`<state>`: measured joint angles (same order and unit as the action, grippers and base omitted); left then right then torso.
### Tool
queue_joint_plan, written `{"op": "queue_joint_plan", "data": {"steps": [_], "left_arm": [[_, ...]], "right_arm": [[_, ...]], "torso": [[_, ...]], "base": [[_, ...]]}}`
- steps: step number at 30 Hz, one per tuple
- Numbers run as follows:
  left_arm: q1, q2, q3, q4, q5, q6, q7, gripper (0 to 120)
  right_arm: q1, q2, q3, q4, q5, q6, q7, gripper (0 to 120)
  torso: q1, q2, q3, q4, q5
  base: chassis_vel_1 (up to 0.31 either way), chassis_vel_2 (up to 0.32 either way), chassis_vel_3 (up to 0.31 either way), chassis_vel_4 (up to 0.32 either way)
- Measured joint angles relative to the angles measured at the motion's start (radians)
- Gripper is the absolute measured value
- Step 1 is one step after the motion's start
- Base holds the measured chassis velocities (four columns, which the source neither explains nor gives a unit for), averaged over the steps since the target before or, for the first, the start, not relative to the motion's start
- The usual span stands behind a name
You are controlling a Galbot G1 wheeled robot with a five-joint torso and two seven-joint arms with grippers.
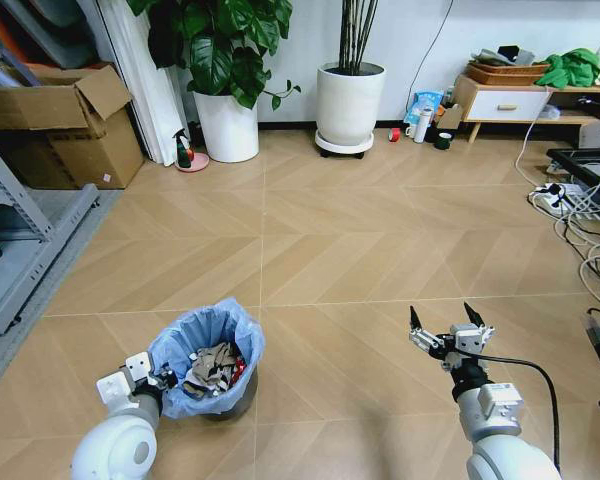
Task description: Pick up the trash bin and place the garbage on the floor into it.
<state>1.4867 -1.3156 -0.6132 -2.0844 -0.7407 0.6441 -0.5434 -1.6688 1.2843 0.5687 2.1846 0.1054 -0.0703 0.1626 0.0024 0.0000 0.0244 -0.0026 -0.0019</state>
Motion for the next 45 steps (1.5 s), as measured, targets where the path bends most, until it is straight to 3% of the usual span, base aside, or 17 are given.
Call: {"op": "queue_joint_plan", "data": {"steps": [27, 38, 43, 45], "left_arm": [[-0.028, 0.012, 0.001, 0.066, 0.007, -0.003, 0.029, 0], [-0.032, 0.011, 0.006, 0.071, 0.011, -0.002, 0.033, 34], [-0.028, 0.012, 0.005, 0.064, 0.012, -0.014, 0.033, 57], [-0.027, 0.013, 0.005, 0.062, 0.012, -0.016, 0.033, 59]], "right_arm": [[-0.003, 0.01, 0.016, 0.0, -0.001, 0.006, 0.001, 100], [0.001, 0.008, 0.022, -0.004, 0.001, 0.009, 0.001, 100], [0.003, 0.006, 0.019, -0.006, 0.003, 0.009, 0.001, 100], [0.004, 0.006, 0.019, -0.006, 0.003, 0.009, 0.001, 100]], "torso": [[0.0, 0.0, 0.0, 0.0, 0.0], [0.0, 0.0, 0.0, 0.0, -0.0001], [0.0, 0.0, 0.0, 0.0001, 0.0], [0.0, 0.0, 0.0, 0.0, 0.0]], "base": [[0.0, 0.0, 0.0, 0.0], [0.0, 0.0, 0.0, 0.0], [0.0, 0.0, 0.0, 0.0], [0.0, 0.0, 0.0, 0.0]]}}
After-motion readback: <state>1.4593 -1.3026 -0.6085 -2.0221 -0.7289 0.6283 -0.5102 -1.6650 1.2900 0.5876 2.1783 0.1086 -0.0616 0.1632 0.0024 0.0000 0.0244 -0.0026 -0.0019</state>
